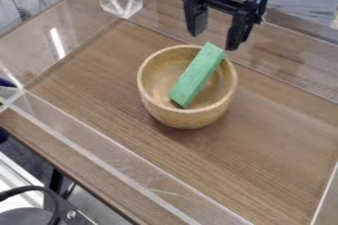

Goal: Remove the green block from inside the brown bowl and put it on the table

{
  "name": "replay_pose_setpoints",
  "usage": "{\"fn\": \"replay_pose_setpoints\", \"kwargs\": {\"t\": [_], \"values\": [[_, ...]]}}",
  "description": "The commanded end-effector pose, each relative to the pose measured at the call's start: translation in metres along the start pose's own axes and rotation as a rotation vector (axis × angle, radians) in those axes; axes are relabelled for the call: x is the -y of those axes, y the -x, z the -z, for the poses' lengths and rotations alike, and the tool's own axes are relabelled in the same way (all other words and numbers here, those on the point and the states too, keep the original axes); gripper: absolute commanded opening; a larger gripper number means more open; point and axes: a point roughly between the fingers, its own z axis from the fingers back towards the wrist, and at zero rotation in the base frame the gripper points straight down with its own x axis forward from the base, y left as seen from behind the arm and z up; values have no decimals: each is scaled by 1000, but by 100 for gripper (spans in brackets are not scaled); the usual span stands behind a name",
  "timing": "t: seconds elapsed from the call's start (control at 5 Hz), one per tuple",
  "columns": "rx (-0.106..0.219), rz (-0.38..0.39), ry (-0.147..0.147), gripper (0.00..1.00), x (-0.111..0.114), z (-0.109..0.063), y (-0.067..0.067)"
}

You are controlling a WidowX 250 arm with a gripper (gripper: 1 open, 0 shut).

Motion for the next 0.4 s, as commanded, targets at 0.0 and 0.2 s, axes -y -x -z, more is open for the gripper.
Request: {"fn": "replay_pose_setpoints", "kwargs": {"t": [0.0,0.2], "values": [[-22,4,-10,100,-7,9,4],[-51,12,-17,100,-14,24,10]]}}
